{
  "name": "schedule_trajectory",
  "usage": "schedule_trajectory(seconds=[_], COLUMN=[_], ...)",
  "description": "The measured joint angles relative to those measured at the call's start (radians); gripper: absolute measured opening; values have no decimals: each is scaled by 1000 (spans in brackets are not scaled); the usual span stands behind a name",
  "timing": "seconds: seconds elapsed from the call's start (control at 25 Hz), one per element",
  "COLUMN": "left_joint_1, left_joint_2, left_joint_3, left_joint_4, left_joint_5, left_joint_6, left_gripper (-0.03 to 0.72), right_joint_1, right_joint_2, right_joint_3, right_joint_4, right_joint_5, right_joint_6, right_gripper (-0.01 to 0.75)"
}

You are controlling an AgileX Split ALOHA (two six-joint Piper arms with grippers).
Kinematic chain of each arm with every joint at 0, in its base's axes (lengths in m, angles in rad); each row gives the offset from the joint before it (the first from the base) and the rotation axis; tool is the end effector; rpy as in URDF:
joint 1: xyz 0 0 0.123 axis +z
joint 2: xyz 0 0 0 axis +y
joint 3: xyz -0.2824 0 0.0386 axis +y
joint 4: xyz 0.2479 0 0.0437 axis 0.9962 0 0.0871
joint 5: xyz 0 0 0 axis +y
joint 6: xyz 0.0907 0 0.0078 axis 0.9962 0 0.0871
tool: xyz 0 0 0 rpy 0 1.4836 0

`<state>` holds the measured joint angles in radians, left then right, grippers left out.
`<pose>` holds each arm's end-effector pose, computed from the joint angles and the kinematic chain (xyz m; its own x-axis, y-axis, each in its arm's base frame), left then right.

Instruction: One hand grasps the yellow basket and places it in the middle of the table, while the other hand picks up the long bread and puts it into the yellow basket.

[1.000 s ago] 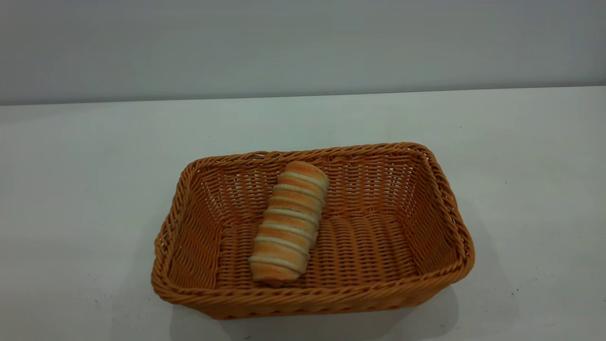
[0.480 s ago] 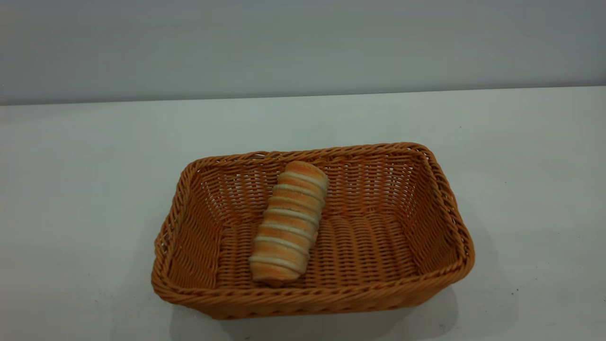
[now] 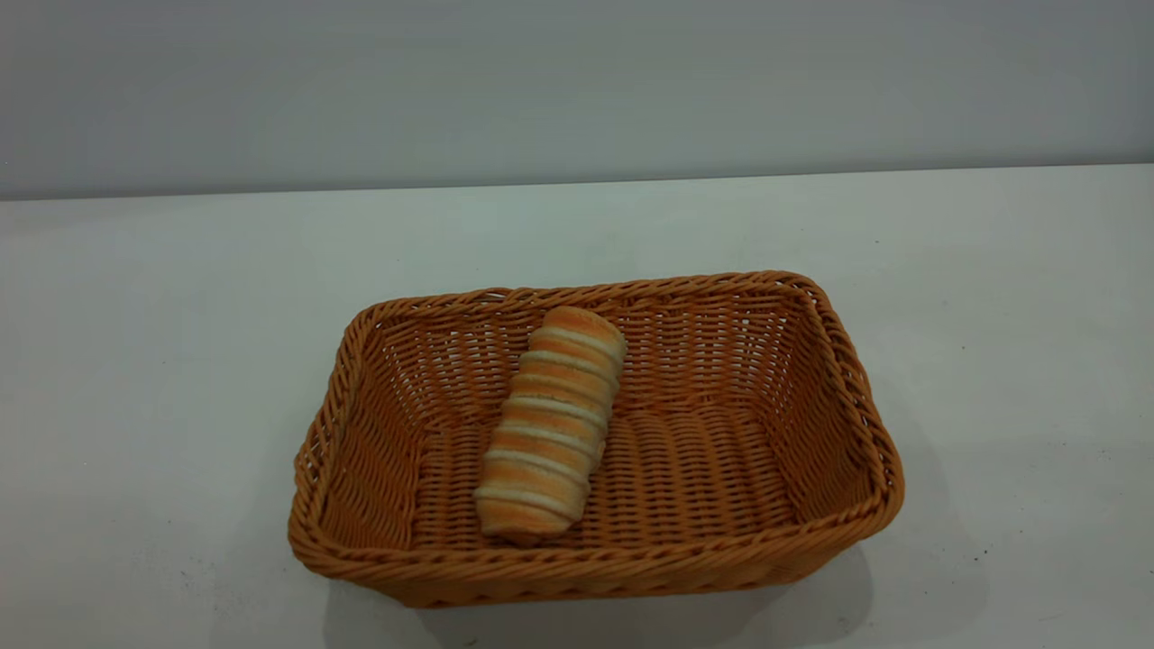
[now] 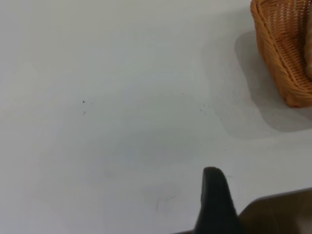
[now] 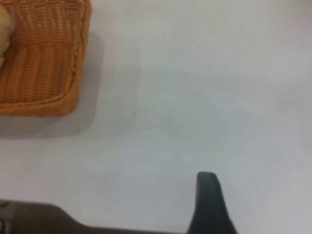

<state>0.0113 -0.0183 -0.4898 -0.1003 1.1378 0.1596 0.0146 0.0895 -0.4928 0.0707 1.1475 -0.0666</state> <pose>-0.0100 -0.0084 0.2684 -0.5033 0.1110 -0.8570 0.1265 0.9905 0.0540 0.0049 0.0059 0.2687 -0.6070 -0.0463 -0.7933 -0.0884 0.9960 0.0095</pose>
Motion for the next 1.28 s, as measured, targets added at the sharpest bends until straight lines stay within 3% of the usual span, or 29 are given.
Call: schedule_trajectory(seconds=[1.28], left_joint_1=[0], left_joint_2=[0], left_joint_3=[0], left_joint_4=[0], left_joint_5=[0], left_joint_6=[-2], left_gripper=[554], right_joint_1=[16], right_joint_2=[-1], right_joint_3=[0], right_joint_4=[0], right_joint_5=[1], right_joint_6=[0], right_gripper=[509])
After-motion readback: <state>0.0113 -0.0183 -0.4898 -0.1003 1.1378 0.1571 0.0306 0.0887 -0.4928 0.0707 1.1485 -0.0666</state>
